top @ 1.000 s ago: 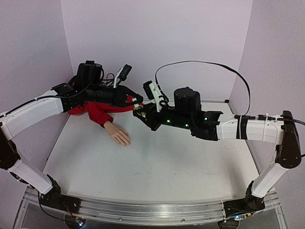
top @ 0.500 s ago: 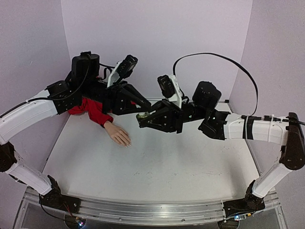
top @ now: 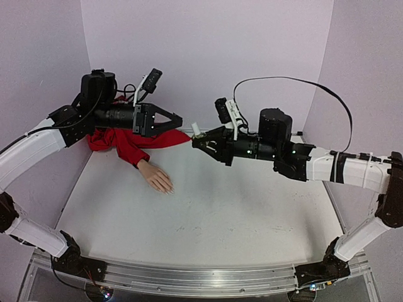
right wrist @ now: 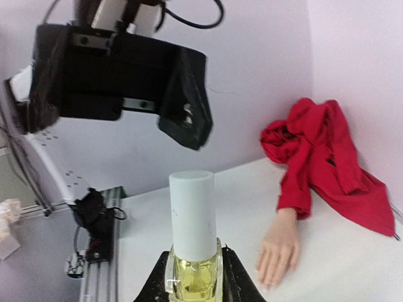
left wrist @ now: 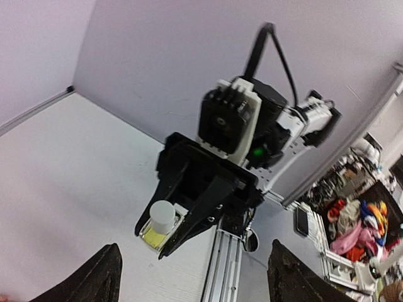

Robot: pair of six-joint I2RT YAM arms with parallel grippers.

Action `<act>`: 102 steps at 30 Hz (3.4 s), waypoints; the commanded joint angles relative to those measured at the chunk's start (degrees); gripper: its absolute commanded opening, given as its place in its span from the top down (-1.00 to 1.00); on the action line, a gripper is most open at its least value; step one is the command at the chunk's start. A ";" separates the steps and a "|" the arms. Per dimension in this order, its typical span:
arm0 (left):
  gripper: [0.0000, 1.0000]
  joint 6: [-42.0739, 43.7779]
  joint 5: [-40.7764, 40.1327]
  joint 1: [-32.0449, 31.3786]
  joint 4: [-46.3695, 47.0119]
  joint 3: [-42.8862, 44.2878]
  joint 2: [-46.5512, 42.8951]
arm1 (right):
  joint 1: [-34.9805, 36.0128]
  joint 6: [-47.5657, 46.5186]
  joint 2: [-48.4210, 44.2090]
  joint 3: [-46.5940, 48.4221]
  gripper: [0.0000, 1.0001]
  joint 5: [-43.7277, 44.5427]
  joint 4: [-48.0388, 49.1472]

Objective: Paint the nails

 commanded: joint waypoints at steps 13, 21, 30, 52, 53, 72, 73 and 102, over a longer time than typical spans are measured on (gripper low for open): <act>-0.30 -12.81 -3.58 1.35 -1.25 3.73 10.65 | 1.19 -6.99 4.62 5.66 1.00 16.17 -7.99; 0.20 -13.22 -6.55 0.30 -0.82 5.09 12.80 | 2.88 -7.66 6.28 7.38 1.00 16.34 -7.97; 0.99 -9.62 -3.78 -1.10 -0.88 4.92 13.18 | 3.30 -5.95 6.79 7.75 1.00 15.52 -5.72; -0.16 9.76 10.20 -4.76 -6.72 4.41 2.93 | 1.28 -5.31 0.17 1.71 1.00 -15.74 0.13; -0.30 10.84 6.03 -4.77 -10.14 5.25 2.96 | 1.28 -6.33 0.01 1.28 1.00 -11.28 -1.53; -0.04 9.07 -2.57 -4.14 -20.59 9.22 7.05 | 2.69 -10.45 5.58 5.44 1.00 -2.15 -9.56; 0.03 9.09 -2.37 -4.14 -20.97 9.61 7.43 | 2.77 -10.56 5.67 5.53 1.00 -1.80 -9.68; 1.00 1.18 -35.29 1.80 -30.17 -2.08 9.65 | 2.29 -7.26 5.97 -0.58 -0.66 25.27 -10.48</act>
